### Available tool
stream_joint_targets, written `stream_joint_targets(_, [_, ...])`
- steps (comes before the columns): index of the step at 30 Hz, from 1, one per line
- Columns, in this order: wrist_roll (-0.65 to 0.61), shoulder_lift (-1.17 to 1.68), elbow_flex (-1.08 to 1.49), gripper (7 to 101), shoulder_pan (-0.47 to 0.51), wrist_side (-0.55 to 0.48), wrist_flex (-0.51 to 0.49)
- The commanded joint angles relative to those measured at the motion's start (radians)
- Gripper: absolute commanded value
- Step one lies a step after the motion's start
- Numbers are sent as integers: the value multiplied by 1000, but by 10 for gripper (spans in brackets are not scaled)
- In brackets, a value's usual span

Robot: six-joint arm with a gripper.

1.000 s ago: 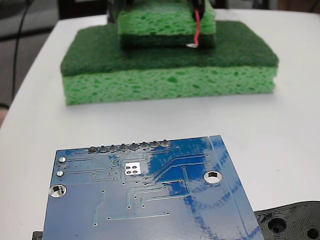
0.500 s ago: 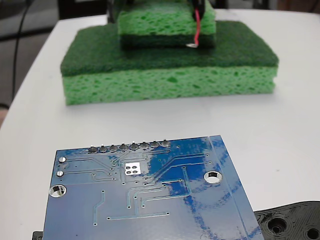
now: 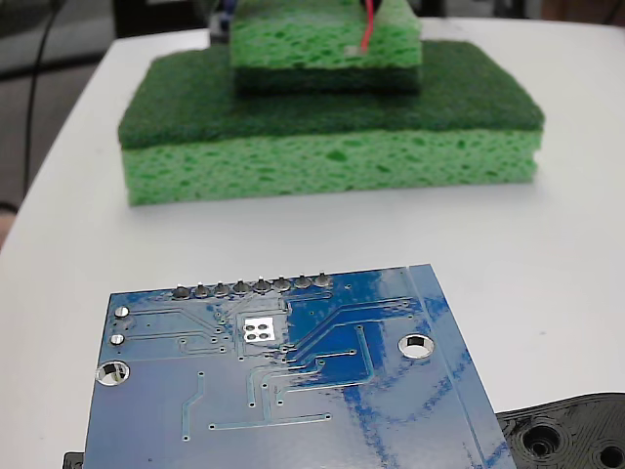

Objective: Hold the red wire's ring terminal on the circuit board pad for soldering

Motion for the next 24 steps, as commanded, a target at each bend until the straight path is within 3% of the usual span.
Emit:
stream_joint_targets(1, [5,-17,-72,1003,2,0,46])
stream_joint_targets(6, [12,-94,-181,1003,37,-29,101])
stream_joint_targets(24, [-57,-727,-578,1003,192,-227,-28])
